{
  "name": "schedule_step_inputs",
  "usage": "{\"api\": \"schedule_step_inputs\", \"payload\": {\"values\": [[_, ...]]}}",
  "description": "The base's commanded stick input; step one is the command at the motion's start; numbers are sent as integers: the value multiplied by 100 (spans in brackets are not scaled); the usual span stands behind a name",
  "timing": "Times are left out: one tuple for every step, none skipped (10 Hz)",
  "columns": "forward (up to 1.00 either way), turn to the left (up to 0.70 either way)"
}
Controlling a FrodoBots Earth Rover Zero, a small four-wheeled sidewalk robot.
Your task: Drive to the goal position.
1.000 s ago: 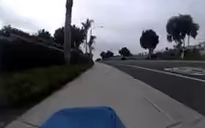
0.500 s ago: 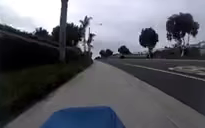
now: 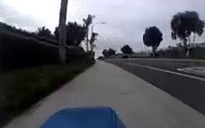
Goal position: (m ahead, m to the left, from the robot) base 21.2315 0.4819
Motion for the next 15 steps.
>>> {"api": "schedule_step_inputs", "payload": {"values": [[100,0],[100,0],[100,0],[100,0],[100,0],[100,0],[100,0],[100,0],[100,0],[100,0],[100,0],[100,0],[100,27],[100,27],[100,27]]}}
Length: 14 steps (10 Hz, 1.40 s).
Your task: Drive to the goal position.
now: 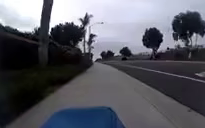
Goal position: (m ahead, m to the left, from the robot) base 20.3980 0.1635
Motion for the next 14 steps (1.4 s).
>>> {"api": "schedule_step_inputs", "payload": {"values": [[100,9],[100,0],[100,0],[100,0],[100,0],[100,0],[100,0],[100,0],[100,0],[100,0],[100,0],[100,0],[100,0],[100,0]]}}
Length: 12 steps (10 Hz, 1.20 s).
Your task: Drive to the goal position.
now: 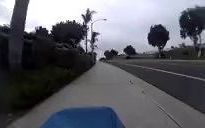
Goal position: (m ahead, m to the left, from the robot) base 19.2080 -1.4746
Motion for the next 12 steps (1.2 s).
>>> {"api": "schedule_step_inputs", "payload": {"values": [[100,0],[100,13],[100,27],[100,27],[100,27],[100,27],[100,27],[100,27],[100,27],[100,27],[100,0],[100,0]]}}
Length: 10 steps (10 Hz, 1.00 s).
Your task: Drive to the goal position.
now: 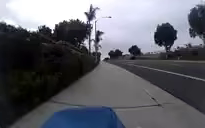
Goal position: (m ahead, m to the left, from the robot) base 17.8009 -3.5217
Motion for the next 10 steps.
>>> {"api": "schedule_step_inputs", "payload": {"values": [[100,0],[100,0],[100,0],[100,0],[100,0],[100,0],[100,0],[100,0],[100,0],[100,-16]]}}
